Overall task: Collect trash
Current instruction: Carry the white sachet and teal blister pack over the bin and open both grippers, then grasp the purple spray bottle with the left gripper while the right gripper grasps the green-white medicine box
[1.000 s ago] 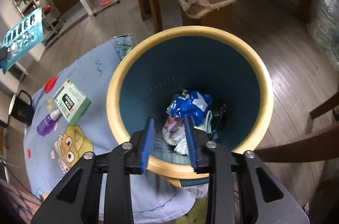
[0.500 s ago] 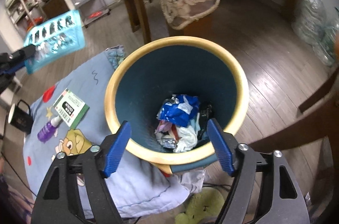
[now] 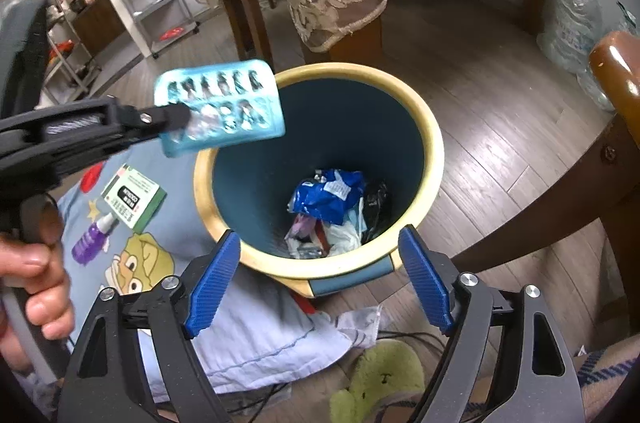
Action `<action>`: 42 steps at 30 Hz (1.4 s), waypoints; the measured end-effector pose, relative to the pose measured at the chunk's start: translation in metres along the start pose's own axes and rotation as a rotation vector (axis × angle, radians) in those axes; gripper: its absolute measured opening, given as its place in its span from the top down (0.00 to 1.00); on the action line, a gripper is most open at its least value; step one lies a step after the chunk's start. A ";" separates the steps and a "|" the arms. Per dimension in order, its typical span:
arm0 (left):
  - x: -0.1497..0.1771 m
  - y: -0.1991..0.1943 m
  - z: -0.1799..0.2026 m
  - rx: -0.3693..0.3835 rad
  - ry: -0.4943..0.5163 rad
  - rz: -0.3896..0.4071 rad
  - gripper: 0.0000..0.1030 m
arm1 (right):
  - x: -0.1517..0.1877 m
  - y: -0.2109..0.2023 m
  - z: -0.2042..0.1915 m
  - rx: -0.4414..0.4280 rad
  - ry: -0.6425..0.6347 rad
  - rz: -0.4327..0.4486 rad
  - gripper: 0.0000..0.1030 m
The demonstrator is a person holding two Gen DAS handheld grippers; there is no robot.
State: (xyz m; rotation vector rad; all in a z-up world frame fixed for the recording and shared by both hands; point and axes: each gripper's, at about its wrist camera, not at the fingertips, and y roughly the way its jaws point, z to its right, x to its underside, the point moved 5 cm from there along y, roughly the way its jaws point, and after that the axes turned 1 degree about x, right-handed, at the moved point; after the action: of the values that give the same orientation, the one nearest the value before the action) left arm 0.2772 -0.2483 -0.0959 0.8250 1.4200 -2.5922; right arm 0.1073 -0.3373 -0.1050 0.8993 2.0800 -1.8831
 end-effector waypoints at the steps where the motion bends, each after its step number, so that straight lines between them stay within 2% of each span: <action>1: 0.001 0.002 -0.001 0.004 -0.004 -0.007 0.88 | 0.000 0.000 -0.001 0.000 -0.005 0.002 0.19; 3: 0.003 0.006 -0.001 0.012 -0.005 -0.023 0.87 | 0.000 0.000 -0.002 0.001 -0.012 0.002 0.19; 5: 0.005 0.008 0.000 0.008 0.001 -0.031 0.76 | 0.000 0.001 -0.001 0.000 -0.010 -0.001 0.19; 6: 0.006 0.008 0.000 0.010 0.005 -0.033 0.62 | 0.000 0.002 -0.001 0.000 -0.009 -0.003 0.19; 7: 0.006 0.006 0.000 0.008 0.009 -0.029 0.55 | 0.000 0.002 -0.002 -0.001 -0.009 -0.005 0.19; 11: 0.006 -0.003 -0.007 -0.029 0.023 -0.012 0.45 | 0.000 0.003 -0.005 -0.010 -0.017 -0.002 0.19; 16: 0.008 -0.024 -0.032 -0.092 0.009 0.013 0.32 | 0.000 0.005 -0.022 -0.063 -0.061 -0.001 0.19; 22: 0.011 -0.055 -0.069 -0.159 -0.011 0.046 0.23 | 0.001 0.007 -0.052 -0.149 -0.145 -0.022 0.19; 28: 0.026 -0.083 -0.118 -0.220 -0.033 0.031 0.21 | -0.006 0.009 -0.078 -0.210 -0.226 -0.057 0.19; 36: 0.055 -0.111 -0.187 -0.295 -0.056 -0.031 0.20 | -0.021 0.013 -0.120 -0.261 -0.402 -0.099 0.19; 42: 0.071 -0.109 -0.223 -0.331 -0.035 -0.104 0.19 | -0.031 0.016 -0.155 -0.287 -0.513 -0.109 0.19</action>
State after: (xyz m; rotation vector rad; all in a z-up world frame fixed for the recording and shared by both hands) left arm 0.2766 0.0060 -0.1426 0.6724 1.8571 -2.3274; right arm 0.1794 -0.1991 -0.0758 0.2092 2.0194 -1.5840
